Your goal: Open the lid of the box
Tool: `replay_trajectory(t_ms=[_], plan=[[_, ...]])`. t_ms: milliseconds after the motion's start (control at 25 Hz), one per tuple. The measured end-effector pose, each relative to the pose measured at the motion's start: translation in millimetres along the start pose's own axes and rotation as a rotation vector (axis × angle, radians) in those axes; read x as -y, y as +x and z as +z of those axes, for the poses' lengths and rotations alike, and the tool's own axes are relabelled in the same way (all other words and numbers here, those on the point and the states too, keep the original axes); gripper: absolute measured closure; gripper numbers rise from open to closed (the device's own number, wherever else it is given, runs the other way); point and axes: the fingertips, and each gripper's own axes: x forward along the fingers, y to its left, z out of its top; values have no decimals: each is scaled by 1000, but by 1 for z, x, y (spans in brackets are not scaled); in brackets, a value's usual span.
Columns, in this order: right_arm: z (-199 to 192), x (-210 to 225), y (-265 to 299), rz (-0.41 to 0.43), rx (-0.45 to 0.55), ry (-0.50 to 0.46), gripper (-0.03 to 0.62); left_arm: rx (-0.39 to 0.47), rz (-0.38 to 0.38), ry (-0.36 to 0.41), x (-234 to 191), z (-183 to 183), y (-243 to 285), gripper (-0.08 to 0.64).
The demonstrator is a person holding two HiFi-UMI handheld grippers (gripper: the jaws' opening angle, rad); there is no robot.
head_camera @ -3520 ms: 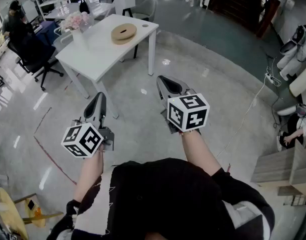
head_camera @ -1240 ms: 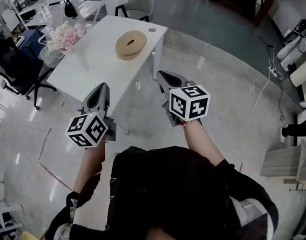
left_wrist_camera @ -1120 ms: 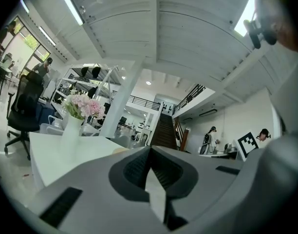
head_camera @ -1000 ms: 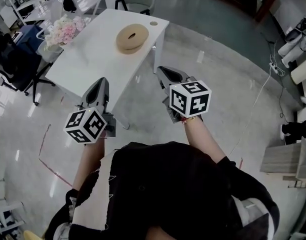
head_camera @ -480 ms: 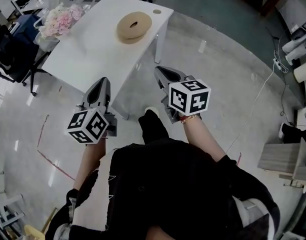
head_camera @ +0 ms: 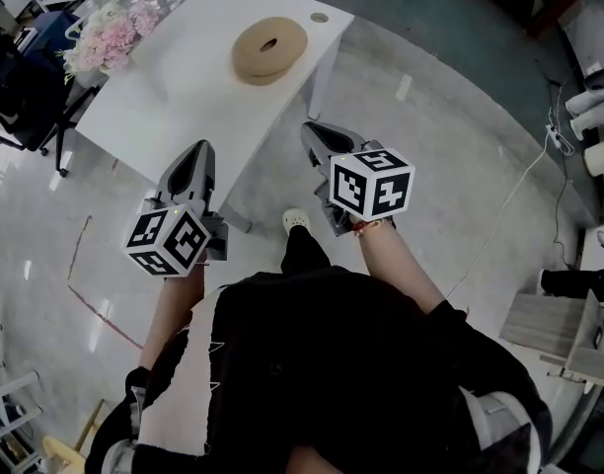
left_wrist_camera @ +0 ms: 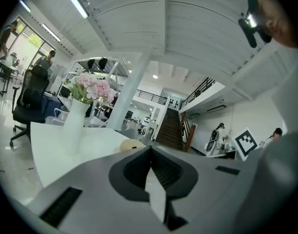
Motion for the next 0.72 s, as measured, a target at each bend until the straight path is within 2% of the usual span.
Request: replay_trajectory(t_ms=[240,720], plan=[[17,16,27,20,0,-4,589,6,3,12,-5,9,28,551],[62,44,96,93,-30,-52,589,19,63,30,-35,34,88,550]])
